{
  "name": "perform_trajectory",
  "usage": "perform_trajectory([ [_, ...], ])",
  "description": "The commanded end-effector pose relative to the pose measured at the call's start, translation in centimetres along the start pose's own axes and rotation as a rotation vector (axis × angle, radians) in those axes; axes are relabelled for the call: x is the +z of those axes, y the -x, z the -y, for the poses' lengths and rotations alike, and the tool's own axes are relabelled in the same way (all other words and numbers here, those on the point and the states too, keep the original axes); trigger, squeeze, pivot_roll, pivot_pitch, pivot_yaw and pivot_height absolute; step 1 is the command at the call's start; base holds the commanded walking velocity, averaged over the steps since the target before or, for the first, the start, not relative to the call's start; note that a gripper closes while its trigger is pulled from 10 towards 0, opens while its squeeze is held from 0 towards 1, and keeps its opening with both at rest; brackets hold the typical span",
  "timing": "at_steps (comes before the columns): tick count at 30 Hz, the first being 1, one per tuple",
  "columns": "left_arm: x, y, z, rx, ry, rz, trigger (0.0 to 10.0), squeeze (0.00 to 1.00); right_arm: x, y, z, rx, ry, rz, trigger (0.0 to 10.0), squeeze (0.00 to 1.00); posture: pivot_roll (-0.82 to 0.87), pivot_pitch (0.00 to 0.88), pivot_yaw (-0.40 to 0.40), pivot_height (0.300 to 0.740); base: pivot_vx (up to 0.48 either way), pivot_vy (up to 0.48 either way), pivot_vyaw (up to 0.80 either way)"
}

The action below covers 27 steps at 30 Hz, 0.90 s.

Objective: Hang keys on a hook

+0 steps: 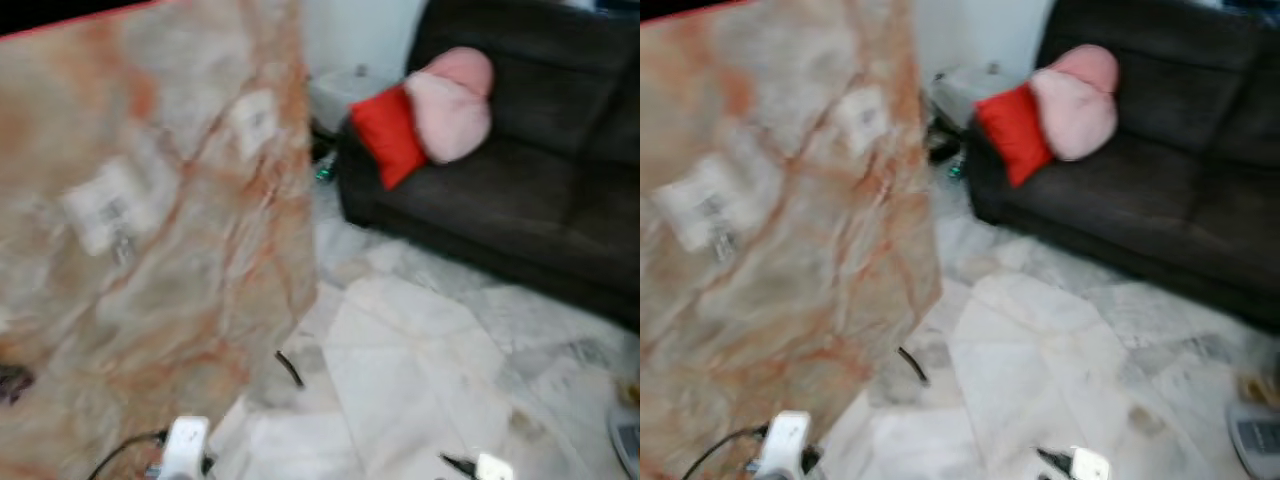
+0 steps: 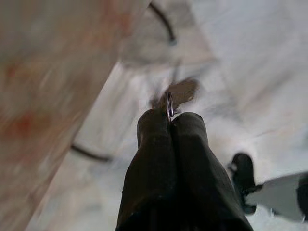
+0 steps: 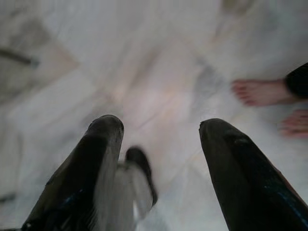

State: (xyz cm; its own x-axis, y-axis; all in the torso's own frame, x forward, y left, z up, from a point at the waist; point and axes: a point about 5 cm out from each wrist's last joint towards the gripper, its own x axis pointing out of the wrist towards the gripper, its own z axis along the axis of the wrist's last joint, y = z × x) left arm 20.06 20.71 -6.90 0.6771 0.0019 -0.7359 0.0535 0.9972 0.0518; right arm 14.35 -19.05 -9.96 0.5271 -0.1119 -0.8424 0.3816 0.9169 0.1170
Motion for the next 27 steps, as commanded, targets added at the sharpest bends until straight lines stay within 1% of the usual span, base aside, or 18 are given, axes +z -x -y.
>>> perform_trajectory([
  [1, -0.5, 0.3, -1.1, 0.027, -0.015, -0.017, 10.0, 0.00, 0.1, -0.1, -1.0, 0.025, -0.004, -0.001, 10.0, 0.00, -0.01, 0.000, -0.032, 0.740, 0.326, 0.000, -0.76],
  [8, -0.4, 0.2, -1.0, 0.024, -0.015, -0.014, 10.0, 0.00, 0.1, -0.1, -1.0, 0.027, -0.002, 0.000, 10.0, 0.00, -0.01, 0.000, -0.032, 0.740, 0.324, 0.000, -0.75],
  [10, -0.4, 0.2, -0.9, 0.023, -0.017, -0.013, 10.0, 0.00, 0.1, -0.1, -1.0, 0.024, -0.004, 0.003, 10.0, 0.00, -0.01, 0.000, -0.032, 0.740, 0.326, 0.000, -0.43],
  [16, -0.2, 0.2, -0.9, 0.023, -0.019, -0.009, 10.0, 0.00, 0.2, -0.1, -0.9, 0.021, -0.002, 0.010, 10.0, 0.00, -0.01, 0.000, -0.033, 0.740, 0.326, 0.000, 0.00],
  [19, 0.4, 0.1, -1.0, 0.025, -0.014, 0.015, 10.0, 0.00, 0.3, -0.1, -0.9, 0.021, -0.004, 0.016, 10.0, 0.00, -0.01, 0.000, -0.033, 0.740, 0.326, 0.000, 0.00],
  [22, 1.4, -0.1, -1.1, 0.033, 0.016, 0.052, 10.0, 0.00, 0.4, -0.1, -0.9, 0.018, 0.029, 0.020, 10.0, 0.00, -0.01, 0.000, -0.033, 0.740, 0.326, 0.000, 0.00],
  [24, 1.5, -0.1, -1.2, 0.035, 0.023, 0.058, 10.0, 0.00, 0.4, -0.1, -0.9, 0.017, 0.034, 0.022, 10.0, 0.00, -0.01, 0.000, -0.033, 0.740, 0.300, 0.000, 0.54],
  [25, 1.8, -0.2, -1.2, 0.037, 0.034, 0.068, 10.0, 0.00, 0.4, -0.1, -0.9, 0.018, 0.035, 0.025, 10.0, 0.00, -0.01, 0.000, -0.033, 0.740, 0.285, 0.000, 0.80],
  [26, 2.7, -0.3, -1.1, 0.027, 0.036, 0.096, 10.0, 0.00, 0.5, -0.1, -0.9, 0.015, 0.025, 0.028, 10.0, 0.00, -0.01, 0.000, -0.033, 0.740, 0.000, 0.000, 0.80],
  [27, 2.7, -0.3, -1.1, 0.027, 0.036, 0.096, 10.0, 0.00, 0.5, -0.1, -0.9, 0.015, 0.025, 0.028, 10.0, 0.00, -0.01, 0.000, -0.033, 0.740, 0.000, 0.000, 0.80],
])
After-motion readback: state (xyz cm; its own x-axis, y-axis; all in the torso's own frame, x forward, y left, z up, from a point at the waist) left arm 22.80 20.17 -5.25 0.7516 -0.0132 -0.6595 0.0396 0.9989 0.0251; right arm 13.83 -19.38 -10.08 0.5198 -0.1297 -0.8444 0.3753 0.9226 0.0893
